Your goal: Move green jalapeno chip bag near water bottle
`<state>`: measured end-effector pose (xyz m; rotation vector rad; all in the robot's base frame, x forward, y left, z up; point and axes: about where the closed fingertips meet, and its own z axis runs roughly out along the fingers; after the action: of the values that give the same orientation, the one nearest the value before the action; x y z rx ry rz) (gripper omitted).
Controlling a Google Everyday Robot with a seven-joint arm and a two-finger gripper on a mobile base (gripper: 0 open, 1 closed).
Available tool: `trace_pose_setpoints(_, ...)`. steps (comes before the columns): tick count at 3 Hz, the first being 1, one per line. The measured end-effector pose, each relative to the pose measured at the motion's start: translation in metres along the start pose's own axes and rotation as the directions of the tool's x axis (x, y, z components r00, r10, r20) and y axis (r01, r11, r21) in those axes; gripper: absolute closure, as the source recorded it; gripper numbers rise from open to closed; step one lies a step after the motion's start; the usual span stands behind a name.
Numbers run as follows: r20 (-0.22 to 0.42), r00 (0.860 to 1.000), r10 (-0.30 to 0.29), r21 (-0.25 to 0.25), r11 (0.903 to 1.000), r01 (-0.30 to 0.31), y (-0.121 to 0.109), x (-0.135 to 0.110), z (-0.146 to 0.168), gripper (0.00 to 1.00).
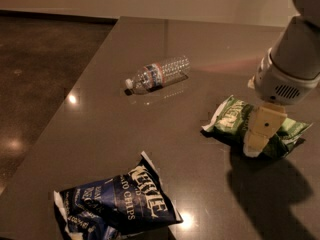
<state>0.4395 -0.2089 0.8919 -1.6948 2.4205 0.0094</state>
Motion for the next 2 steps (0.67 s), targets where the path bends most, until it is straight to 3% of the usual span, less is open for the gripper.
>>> trace_pose_setpoints(1,-0.022,0.999,0.029,-0.002,0.9996,-0.029,0.003,0.008,0.023,0.0)
trace_pose_setpoints(2,-0.039,0.997,0.068,0.022,0.9975,-0.067,-0.002,0.015,0.033,0.17)
